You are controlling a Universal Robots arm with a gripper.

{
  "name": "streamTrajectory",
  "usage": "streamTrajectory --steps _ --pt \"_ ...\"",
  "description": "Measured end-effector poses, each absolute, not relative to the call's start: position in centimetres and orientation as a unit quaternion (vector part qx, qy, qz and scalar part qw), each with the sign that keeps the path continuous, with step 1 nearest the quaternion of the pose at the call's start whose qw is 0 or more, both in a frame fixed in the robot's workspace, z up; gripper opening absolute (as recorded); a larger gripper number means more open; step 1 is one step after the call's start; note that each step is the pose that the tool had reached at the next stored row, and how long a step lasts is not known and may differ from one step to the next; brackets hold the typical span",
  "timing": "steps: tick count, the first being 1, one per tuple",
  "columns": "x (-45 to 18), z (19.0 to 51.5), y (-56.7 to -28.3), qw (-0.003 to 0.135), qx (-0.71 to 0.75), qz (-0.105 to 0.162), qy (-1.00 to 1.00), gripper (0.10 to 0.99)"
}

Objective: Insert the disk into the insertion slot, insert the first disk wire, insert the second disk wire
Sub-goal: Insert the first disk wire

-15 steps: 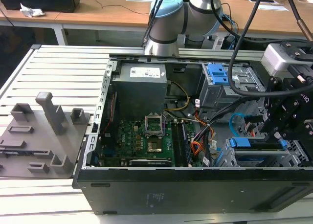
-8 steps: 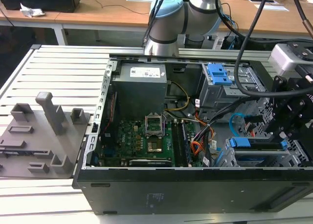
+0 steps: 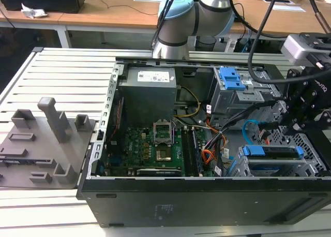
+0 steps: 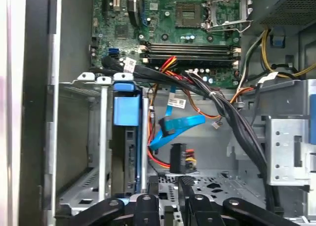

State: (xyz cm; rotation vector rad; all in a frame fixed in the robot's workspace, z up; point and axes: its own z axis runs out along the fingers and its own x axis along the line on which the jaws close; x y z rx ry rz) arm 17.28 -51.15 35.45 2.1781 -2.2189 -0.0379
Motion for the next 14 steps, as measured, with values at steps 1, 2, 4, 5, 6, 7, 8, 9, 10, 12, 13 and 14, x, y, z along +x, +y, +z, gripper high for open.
streamTrajectory --steps 1,2,4,5,6,7,8,9,10,12,13,14 --pt "17.3 35.5 -50.8 0.016 0.700 -0.012 -0.713 0.302" --pt "17.2 35.5 -50.5 0.016 0.700 -0.012 -0.713 0.302" --pt "16.5 35.5 -50.4 0.016 0.700 -0.011 -0.713 0.302" --pt "16.1 35.5 -50.4 0.016 0.700 -0.011 -0.713 0.302" --pt "15.8 35.5 -50.4 0.016 0.700 -0.011 -0.713 0.302" --pt "15.3 35.5 -50.4 0.016 0.700 -0.010 -0.714 0.302" --pt "15.0 35.4 -50.4 0.016 0.700 -0.010 -0.713 0.302" --pt "14.7 35.4 -50.4 0.016 0.700 -0.010 -0.713 0.302" --pt "14.6 35.3 -50.4 0.016 0.700 -0.010 -0.714 0.302" --pt "14.5 35.2 -50.4 0.017 0.700 -0.009 -0.714 0.302" --pt "14.5 35.1 -50.4 0.018 0.700 -0.008 -0.714 0.302" --pt "14.5 35.1 -50.4 0.018 0.700 -0.008 -0.714 0.302"
